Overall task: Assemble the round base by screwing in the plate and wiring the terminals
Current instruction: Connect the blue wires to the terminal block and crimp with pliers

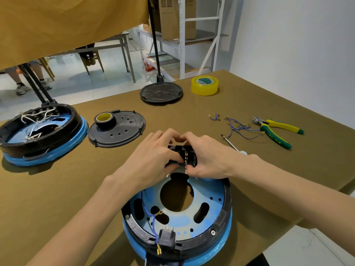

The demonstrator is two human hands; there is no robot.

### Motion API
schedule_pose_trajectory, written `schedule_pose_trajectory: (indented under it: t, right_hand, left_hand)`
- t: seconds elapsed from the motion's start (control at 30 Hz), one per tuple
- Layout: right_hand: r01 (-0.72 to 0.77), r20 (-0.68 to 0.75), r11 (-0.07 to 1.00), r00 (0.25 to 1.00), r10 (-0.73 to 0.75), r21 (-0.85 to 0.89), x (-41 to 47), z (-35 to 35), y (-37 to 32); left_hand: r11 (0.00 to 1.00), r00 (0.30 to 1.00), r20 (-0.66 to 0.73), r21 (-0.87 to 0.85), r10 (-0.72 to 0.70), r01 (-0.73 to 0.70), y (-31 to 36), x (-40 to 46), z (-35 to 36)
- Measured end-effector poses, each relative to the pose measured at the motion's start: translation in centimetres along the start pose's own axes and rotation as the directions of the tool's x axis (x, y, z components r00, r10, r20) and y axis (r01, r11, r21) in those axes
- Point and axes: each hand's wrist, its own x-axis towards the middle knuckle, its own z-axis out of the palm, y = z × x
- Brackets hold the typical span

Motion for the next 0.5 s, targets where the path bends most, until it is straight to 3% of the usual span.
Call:
schedule_pose_trajectory:
  t: [0.2,0.5]
  right_hand:
    - [0.013,-0.013,0.998,1.0,-0.013,0.063,-0.01,-0.11,-0.08]
    - [-0.005,0.028,0.997,1.0,0.003,0.079,0.14,-0.53,-0.04]
  left_hand:
    - [0.994,0.999,-0.022,0.094,0.049,-0.047,0.63,0.46,0.51]
    - [0.983,0.998,0.042,-0.176,-0.041,0.048,0.03,0.89,0.64]
